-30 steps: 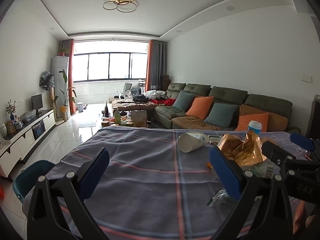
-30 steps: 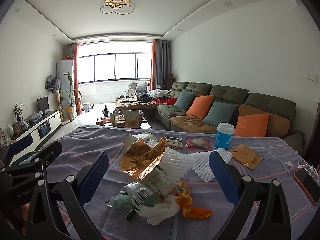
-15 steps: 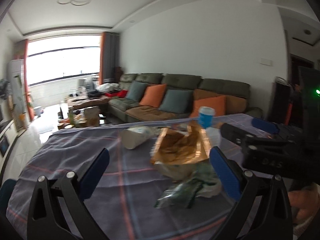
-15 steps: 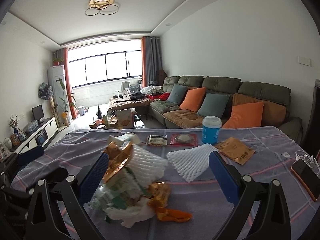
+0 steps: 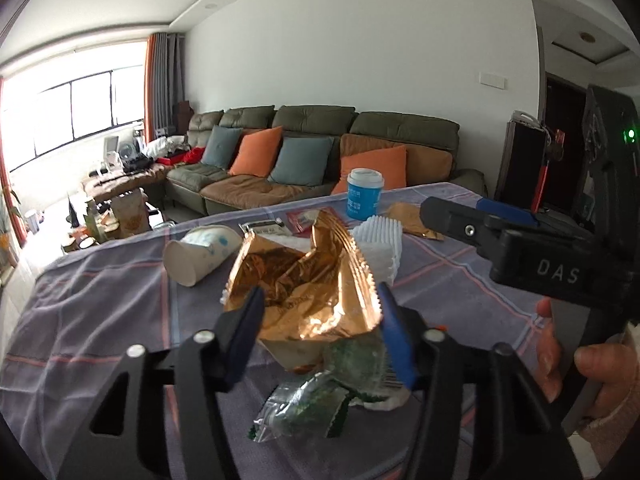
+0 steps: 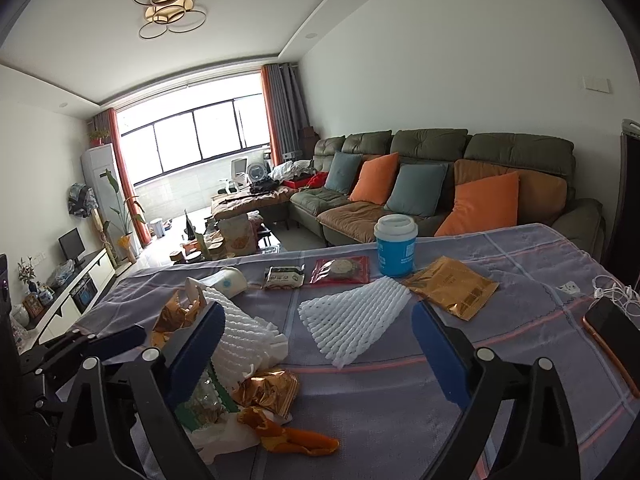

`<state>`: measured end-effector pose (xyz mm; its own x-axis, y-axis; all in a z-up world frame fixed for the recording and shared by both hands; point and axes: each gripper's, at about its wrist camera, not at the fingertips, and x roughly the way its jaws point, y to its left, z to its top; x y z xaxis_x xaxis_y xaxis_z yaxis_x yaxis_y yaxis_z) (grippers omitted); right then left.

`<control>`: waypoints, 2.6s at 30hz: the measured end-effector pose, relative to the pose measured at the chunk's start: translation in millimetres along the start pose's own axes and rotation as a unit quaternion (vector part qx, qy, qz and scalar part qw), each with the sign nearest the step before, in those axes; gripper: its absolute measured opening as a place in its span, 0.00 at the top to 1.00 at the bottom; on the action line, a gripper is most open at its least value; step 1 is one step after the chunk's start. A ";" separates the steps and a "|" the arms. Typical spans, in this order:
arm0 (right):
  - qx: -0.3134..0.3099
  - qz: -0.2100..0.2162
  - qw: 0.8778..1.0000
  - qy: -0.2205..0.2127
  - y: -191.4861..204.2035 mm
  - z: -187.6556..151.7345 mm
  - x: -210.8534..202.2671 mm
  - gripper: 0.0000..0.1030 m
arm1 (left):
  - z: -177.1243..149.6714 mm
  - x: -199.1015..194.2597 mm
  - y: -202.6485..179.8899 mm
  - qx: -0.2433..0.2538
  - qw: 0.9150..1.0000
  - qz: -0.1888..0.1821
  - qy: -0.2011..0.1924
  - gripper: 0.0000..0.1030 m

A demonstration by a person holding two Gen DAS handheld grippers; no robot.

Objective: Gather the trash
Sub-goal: 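Grasp the white foam net with the right gripper while the left gripper reaches toward the gold foil, then grasp the gold foil wrapper with the left gripper while the right gripper holds the foam net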

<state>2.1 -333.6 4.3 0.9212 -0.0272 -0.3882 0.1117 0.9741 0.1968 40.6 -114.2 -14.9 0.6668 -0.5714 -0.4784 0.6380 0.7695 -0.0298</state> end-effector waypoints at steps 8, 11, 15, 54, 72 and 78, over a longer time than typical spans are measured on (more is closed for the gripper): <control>-0.014 0.072 0.996 0.057 15.9 -7.3 25.7 0.27 | -8.0 -1.0 30.2 -0.052 0.998 -0.025 0.007 0.92; -0.003 0.103 0.991 0.089 20.3 -10.1 39.5 0.32 | -11.0 -10.3 44.3 -0.068 0.998 -0.020 0.003 0.92; 0.013 0.141 0.982 0.123 25.1 -11.8 54.7 0.48 | -14.5 -24.3 58.4 -0.079 0.997 -0.013 -0.004 0.92; -0.051 0.181 0.979 0.078 84.5 14.0 35.3 0.88 | -25.3 -46.6 111.5 -0.151 0.988 -0.026 -0.008 0.95; -0.028 0.165 0.982 0.090 69.8 8.0 40.7 0.88 | -28.3 14.7 95.1 -0.122 0.985 -0.070 0.097 0.93; -0.018 0.185 0.978 0.096 71.1 6.7 45.0 0.88 | -29.4 -14.2 99.2 -0.108 0.992 -0.027 0.059 0.96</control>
<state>54.0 -267.1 6.8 0.8088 0.3679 -0.4588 -0.2322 0.9166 0.3256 83.0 -21.4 -36.9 0.5758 -0.5857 -0.5705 0.5660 0.7890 -0.2389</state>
